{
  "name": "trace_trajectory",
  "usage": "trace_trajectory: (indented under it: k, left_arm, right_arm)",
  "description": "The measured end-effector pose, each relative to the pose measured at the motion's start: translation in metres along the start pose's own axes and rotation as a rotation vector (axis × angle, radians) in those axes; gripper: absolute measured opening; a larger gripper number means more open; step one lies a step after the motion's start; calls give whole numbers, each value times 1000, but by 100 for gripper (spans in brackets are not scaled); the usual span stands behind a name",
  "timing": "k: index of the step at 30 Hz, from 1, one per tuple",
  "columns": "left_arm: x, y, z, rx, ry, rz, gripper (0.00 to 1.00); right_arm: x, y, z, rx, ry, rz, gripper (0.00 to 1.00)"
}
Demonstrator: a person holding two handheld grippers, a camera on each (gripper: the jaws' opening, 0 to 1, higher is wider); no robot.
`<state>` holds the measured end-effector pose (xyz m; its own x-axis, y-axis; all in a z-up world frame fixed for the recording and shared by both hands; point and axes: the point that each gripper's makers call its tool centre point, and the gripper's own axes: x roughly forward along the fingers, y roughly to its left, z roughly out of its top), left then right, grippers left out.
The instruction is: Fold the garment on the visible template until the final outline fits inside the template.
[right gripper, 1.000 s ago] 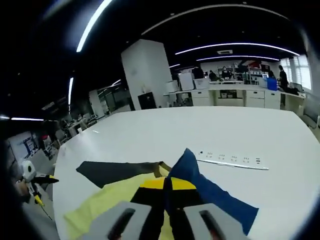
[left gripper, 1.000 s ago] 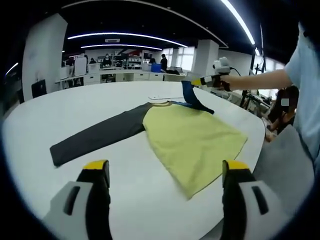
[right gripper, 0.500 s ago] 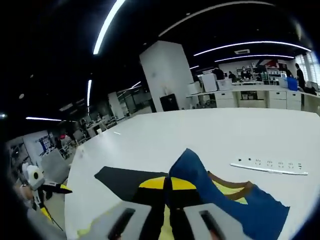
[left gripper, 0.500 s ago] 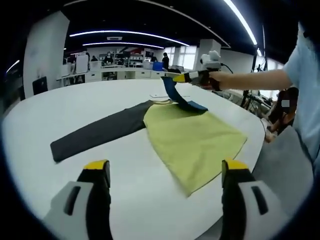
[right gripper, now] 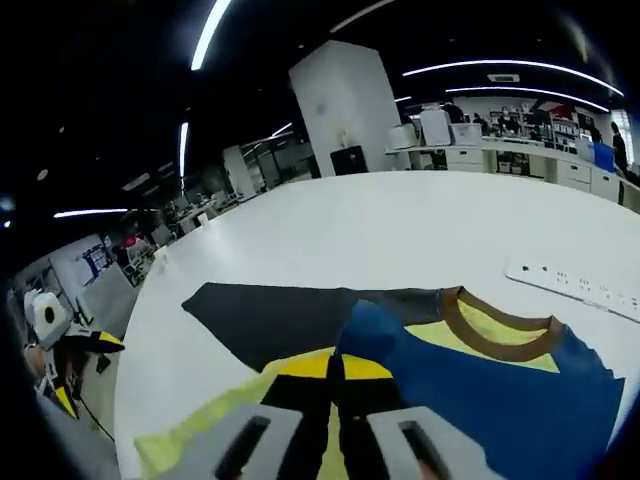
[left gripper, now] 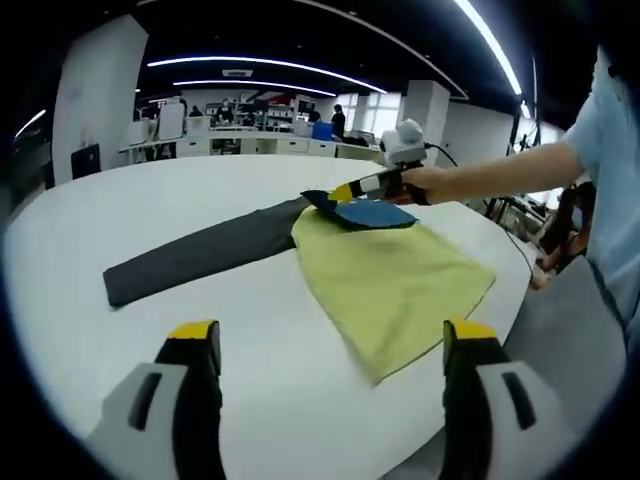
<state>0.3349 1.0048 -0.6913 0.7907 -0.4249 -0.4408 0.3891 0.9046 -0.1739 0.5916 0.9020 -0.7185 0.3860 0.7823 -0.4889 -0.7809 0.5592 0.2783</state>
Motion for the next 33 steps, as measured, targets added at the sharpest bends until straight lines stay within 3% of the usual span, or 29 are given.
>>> trace_trajectory:
  k: [11, 14, 20, 25, 29, 33]
  left_arm:
    - [-1, 3, 0, -20, -6, 12, 89]
    - [0, 3, 0, -18, 1, 11, 89]
    - [0, 4, 3, -13, 4, 6, 90]
    - [2, 4, 4, 7, 15, 0, 89]
    - [3, 4, 4, 15, 22, -4, 89]
    - [4, 6, 5, 28, 34, -1, 87]
  right_arm:
    - [20, 6, -21, 2, 52, 25, 0]
    - [20, 5, -24, -55, 65, 21, 0]
    - [14, 4, -27, -107, 71, 11, 30]
    - [3, 6, -25, -118, 37, 23, 47]
    - [-3, 4, -28, -150, 36, 15, 73]
    - [-12, 0, -32, -159, 34, 17, 84]
